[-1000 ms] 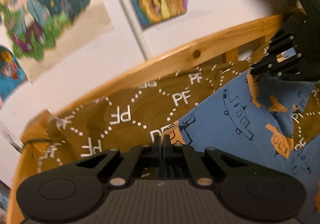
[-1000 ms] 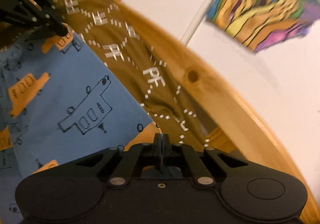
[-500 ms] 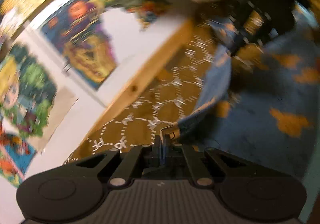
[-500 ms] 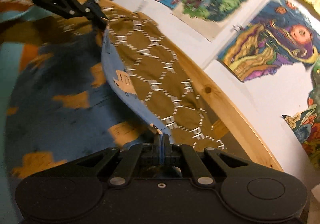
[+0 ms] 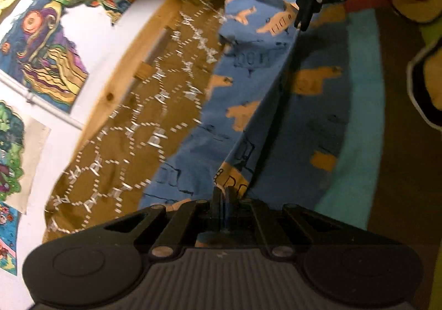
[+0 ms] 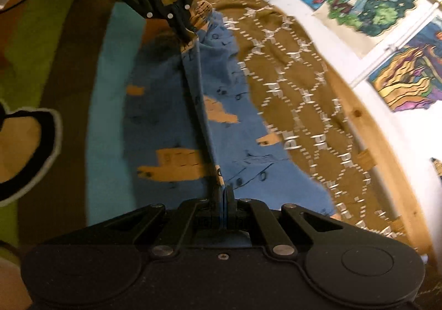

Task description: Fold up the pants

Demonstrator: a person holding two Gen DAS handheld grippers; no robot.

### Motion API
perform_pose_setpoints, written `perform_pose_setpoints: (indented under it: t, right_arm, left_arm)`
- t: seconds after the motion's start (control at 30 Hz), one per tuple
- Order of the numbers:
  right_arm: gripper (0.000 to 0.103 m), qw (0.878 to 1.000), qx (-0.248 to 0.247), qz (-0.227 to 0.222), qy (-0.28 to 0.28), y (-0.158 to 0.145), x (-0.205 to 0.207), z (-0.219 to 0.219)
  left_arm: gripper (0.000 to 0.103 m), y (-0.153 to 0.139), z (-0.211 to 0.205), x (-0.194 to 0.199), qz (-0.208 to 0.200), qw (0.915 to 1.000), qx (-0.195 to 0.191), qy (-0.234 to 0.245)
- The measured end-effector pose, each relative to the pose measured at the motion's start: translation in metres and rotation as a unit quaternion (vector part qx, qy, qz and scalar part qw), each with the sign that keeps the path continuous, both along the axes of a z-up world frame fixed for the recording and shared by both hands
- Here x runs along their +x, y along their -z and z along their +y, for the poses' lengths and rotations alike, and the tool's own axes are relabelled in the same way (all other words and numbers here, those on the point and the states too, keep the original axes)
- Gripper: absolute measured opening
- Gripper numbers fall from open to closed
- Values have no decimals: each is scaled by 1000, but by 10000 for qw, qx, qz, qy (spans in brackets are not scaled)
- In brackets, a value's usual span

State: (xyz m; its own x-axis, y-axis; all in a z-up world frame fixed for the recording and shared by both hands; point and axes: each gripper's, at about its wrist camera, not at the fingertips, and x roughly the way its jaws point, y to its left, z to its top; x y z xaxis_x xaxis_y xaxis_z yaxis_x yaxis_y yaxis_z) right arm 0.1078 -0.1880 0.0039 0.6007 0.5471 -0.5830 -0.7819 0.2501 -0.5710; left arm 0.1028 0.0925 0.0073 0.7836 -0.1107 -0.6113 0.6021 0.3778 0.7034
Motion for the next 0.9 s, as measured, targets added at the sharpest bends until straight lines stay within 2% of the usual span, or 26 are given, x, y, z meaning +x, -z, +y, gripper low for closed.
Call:
perform_pose_setpoints:
  t: [0.1, 0.2, 0.27, 0.3, 0.37, 0.43, 0.53, 0.57, 0.73, 0.9]
  right_arm:
    - [0, 9999, -54, 132, -47, 10, -10, 2]
    - [0, 9998, -71, 166, -45, 16, -12, 3]
    - [0, 9999, -94, 139, -25, 19, -11, 4]
    - [2, 9999, -122, 95, -2, 20, -11, 4]
    - [17, 9998, -178, 27, 18, 21, -10, 4]
    - [18, 9998, -207, -6, 19, 22, -9, 2]
    - [25, 9995, -300, -99, 29, 25, -10, -1]
    - [27, 9994, -326, -131, 30, 26, -9, -3]
    - [29, 9985, -482, -260, -1, 28, -6, -7]
    - [30, 9969, -681, -383, -26, 32, -1, -10]
  left_arm:
    - [1, 7, 2, -4, 93, 9999, -20, -61]
    - [2, 12, 2, -7, -45, 9999, -8, -97]
    - [8, 14, -1, -8, -135, 9999, 31, -103]
    - [10, 15, -3, -10, -172, 9998, 51, -95]
    - [13, 17, -6, -13, -251, 9996, 83, -70]
    - [14, 20, -9, -14, -311, 9994, 127, -64]
    - [27, 25, -14, -15, -369, 9990, 228, -61]
    - [28, 26, -15, -15, -401, 9988, 282, -57]
    - [27, 25, -14, -14, -346, 9990, 258, -141]
    - [7, 22, -9, -12, -237, 9992, 232, -219]
